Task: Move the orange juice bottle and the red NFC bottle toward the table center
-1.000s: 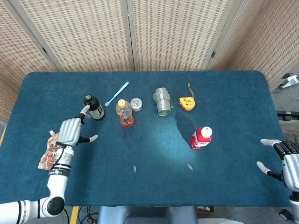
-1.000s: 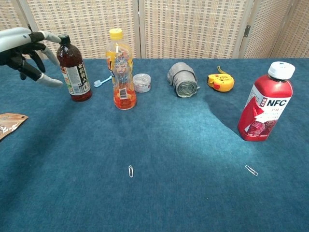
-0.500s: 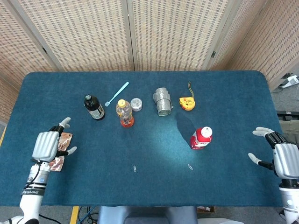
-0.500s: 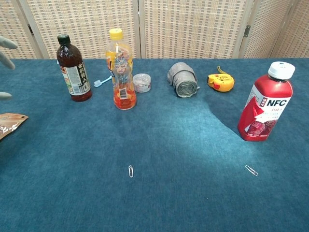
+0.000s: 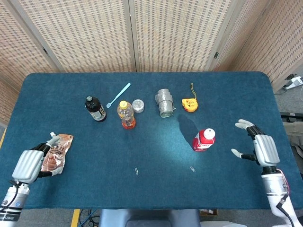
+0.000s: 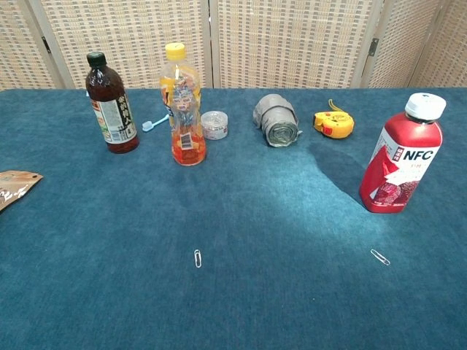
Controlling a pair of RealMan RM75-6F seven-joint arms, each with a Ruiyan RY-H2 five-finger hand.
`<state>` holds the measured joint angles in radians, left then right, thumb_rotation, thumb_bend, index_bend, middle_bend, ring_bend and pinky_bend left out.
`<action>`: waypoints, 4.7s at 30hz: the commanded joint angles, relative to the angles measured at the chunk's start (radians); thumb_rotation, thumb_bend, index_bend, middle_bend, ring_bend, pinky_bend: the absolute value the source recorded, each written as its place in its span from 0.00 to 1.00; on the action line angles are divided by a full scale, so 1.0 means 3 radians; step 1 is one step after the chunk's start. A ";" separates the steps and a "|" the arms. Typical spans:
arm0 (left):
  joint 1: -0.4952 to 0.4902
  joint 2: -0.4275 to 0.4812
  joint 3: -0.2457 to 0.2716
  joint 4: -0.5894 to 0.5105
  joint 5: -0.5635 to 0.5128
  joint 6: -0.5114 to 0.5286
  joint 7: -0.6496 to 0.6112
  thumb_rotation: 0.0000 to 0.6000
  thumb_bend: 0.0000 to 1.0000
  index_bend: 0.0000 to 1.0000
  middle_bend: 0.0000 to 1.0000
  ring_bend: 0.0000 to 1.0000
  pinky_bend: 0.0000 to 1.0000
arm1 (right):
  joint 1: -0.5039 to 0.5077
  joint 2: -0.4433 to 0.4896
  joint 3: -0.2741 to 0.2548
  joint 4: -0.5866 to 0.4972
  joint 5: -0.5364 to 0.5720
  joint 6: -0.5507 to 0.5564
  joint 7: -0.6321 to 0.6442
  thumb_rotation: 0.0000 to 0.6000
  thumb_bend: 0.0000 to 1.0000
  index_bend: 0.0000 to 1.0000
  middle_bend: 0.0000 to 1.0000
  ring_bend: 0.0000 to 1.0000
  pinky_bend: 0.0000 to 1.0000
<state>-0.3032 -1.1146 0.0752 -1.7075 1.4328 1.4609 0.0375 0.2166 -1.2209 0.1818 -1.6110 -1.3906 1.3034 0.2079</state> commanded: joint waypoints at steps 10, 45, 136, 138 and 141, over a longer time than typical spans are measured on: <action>0.0208 0.0032 -0.0012 0.0099 0.0101 0.0046 -0.0049 1.00 0.07 0.17 0.29 0.31 0.48 | 0.0369 -0.0362 -0.0023 0.0526 -0.0020 -0.0518 0.0565 1.00 0.00 0.26 0.18 0.18 0.35; 0.0372 0.0099 -0.0202 0.0016 0.0114 -0.0124 -0.0037 1.00 0.07 0.17 0.29 0.31 0.48 | 0.0871 -0.0835 -0.0148 0.1191 -0.0212 -0.0866 0.1180 1.00 0.00 0.42 0.46 0.41 0.54; 0.0504 0.0247 -0.0380 0.0027 0.0112 -0.0182 -0.0265 1.00 0.07 0.17 0.29 0.31 0.48 | 0.2283 -0.1797 0.0179 0.2225 0.0011 -0.1673 0.1281 1.00 0.00 0.47 0.44 0.44 0.61; 0.0504 0.0245 -0.0379 0.0030 0.0112 -0.0186 -0.0260 1.00 0.07 0.17 0.29 0.31 0.48 | 0.2286 -0.1783 0.0166 0.2223 -0.0007 -0.1673 0.1307 1.00 0.00 0.42 0.39 0.40 0.58; 0.0504 0.0243 -0.0378 0.0032 0.0107 -0.0193 -0.0255 1.00 0.07 0.17 0.29 0.31 0.48 | 0.2288 -0.1764 0.0155 0.2217 -0.0030 -0.1649 0.1330 1.00 0.00 0.32 0.33 0.35 0.54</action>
<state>-0.1521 -1.0417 -0.0382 -1.6978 1.4650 1.4028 -0.0391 0.9028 -1.7510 0.2289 -0.9455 -1.3986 0.8074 0.6059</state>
